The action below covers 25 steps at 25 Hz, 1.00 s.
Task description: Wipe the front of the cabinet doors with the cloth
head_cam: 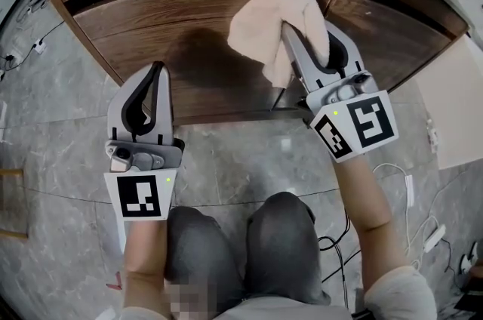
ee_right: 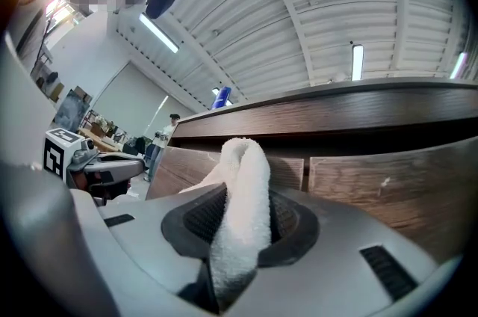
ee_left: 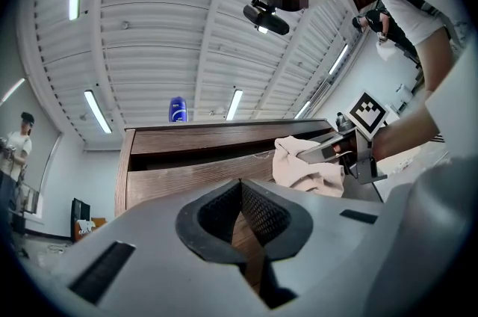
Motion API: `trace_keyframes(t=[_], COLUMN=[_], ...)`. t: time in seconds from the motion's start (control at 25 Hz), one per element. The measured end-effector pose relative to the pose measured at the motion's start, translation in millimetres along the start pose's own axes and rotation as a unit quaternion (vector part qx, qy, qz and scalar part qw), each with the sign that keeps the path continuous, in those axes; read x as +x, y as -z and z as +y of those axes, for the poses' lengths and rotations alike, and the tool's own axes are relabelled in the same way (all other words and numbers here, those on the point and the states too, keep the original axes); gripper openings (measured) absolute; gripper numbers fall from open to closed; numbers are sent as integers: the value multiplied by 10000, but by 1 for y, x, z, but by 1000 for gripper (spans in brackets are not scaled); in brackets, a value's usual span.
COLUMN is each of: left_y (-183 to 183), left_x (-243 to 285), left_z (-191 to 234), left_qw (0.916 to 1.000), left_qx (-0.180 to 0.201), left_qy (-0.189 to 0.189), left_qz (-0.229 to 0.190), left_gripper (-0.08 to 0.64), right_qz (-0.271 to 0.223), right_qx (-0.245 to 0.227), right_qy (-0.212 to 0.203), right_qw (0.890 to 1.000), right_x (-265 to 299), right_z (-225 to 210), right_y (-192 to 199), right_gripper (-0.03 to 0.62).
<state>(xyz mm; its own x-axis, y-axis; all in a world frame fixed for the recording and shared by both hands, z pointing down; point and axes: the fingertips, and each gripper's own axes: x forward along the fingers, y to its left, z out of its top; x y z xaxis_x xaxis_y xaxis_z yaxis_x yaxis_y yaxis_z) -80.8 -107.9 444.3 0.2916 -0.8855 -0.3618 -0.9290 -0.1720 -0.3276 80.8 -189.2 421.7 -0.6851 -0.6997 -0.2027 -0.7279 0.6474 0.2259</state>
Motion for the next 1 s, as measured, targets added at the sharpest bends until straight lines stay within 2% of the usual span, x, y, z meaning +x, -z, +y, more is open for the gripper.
trace_keyframes(t=[0.28,0.44,0.56,0.64,0.76,0.92,1.0], left_y=[0,-4,-7,-5,-1,11,17], left_x=[3,1,-4,-12,-25,-50,-64], left_z=[-11,-14,-13,-2,20,44,56], left_qw=[9999,10000,10000,10000,9998,9989,9982], left_qx=[-78,-69,20,-12,-114,82,83], left_qy=[78,54,75,3,-163,-351,-473], left_qz=[-25,-40,-30,34,83,291,372], left_gripper=[17,17,17,17,17,17,17], right_qz=[50,57,-83,-175,-270,-232,-231], right_qx=[-74,-37,-35,-31,86,298,235], right_qy=[421,442,366,148,-402,-1306,-1666], right_qw=[9991,9990,9993,9997,9988,9907,9855], right_x=[-27,-32,-35,-32,-15,19,37], right_z=[-38,-41,-27,-5,46,128,168], right_y=[4,4,-3,-6,-5,9,14], right_gripper=[107,107,107,107,107,107,107])
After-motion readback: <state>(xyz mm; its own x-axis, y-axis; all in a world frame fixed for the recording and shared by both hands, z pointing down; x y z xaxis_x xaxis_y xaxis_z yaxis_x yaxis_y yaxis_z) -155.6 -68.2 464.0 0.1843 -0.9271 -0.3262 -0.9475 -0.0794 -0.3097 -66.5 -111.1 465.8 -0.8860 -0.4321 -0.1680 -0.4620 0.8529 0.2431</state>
